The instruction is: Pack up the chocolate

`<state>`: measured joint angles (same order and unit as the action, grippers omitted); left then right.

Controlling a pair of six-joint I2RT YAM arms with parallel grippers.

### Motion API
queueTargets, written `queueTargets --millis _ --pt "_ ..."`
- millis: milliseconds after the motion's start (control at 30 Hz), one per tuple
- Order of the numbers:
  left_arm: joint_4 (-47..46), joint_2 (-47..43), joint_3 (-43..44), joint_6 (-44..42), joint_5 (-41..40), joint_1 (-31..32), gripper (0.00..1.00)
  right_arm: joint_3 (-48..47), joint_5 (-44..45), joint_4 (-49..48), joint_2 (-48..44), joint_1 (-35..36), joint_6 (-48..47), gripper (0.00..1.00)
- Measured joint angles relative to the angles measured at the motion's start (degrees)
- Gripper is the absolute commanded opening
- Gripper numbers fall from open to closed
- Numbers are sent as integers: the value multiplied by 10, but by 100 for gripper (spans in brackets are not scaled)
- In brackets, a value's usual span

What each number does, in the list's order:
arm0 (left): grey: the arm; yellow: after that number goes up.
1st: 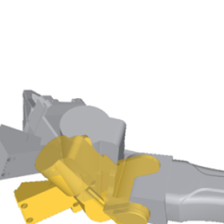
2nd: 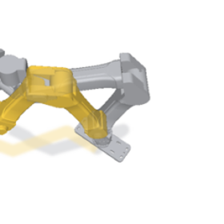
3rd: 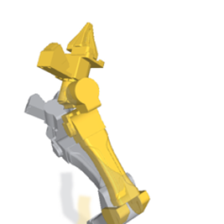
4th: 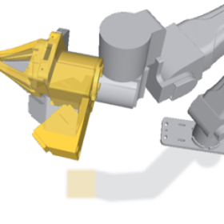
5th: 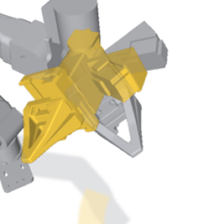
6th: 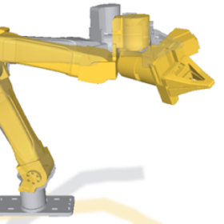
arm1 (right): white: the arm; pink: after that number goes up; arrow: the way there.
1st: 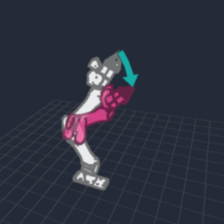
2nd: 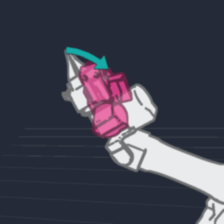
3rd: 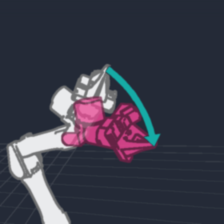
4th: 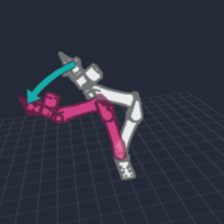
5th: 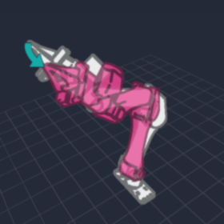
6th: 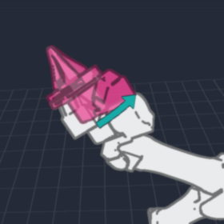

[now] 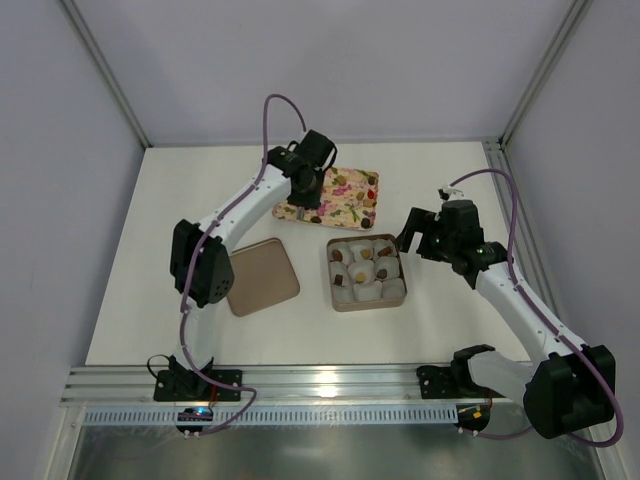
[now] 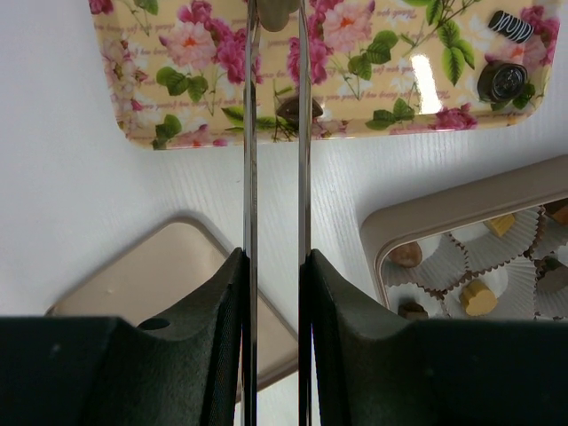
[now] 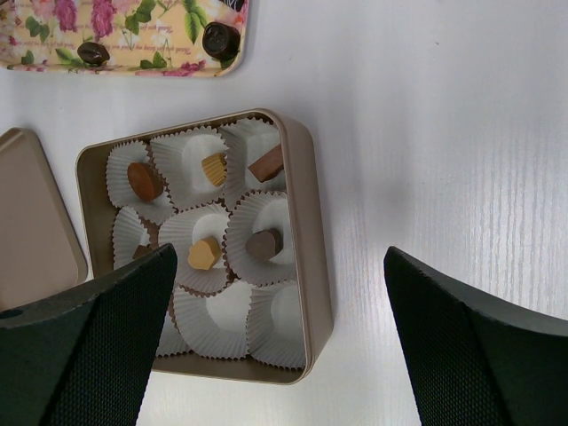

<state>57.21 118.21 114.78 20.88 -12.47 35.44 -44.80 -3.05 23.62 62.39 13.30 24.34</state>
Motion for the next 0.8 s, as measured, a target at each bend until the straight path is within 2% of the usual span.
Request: queueTargets --millis 500,800 --pt "0 -95 -71 20 58 9 26 0 0 0 -3 0 0 98" --pt "4 -155 -110 38 72 57 26 0 0 0 -9 0 3 98"
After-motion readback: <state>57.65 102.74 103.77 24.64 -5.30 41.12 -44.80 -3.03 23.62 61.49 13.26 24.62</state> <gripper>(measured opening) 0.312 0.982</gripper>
